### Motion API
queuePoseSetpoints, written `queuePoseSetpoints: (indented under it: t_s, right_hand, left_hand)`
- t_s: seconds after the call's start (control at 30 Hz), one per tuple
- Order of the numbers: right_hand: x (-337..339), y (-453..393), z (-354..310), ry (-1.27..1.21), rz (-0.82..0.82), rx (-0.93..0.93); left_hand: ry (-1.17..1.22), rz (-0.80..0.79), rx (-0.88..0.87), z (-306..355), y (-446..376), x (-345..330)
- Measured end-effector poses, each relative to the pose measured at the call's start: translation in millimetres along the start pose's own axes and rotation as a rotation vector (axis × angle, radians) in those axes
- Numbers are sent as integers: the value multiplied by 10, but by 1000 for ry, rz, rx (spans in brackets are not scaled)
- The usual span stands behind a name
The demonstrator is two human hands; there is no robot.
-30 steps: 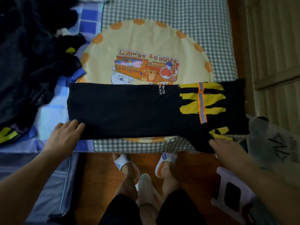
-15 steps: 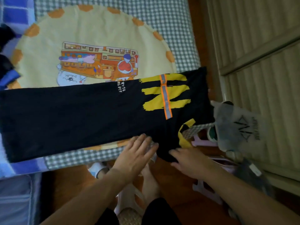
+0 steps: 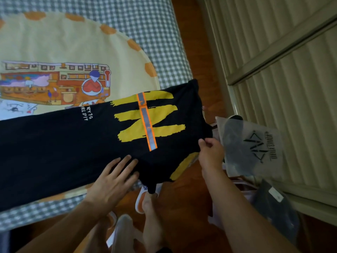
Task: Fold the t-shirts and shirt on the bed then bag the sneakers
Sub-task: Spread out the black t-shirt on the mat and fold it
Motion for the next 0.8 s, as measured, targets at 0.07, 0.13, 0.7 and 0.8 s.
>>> queuePoseSetpoints:
  t_s: [0.07,0.13,0.7,0.8]
  right_hand:
    - [29,-26,25,99,-25,76]
    - [52,-20,42,158,-28,139]
    - [97,202,412,-24,-223,9]
    - [46,205,391,-124,-294,-63]
  left_hand:
    - [-16,-19,6,10,-17,11]
    - [-18,-28,11,19,-53,51]
    - [52,19,-66,40,31,173]
    - [46,29,-63,39,-26,259]
Point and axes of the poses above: each hand's wrist, its own y-axis away from the middle knuckle, its own x-axis out of the back of the hand, z = x × y, the point moved 2 cm from there along -y, towards the middle knuckle, and after that the axes turned 10 degrees about -x, right-handed, at the moved point
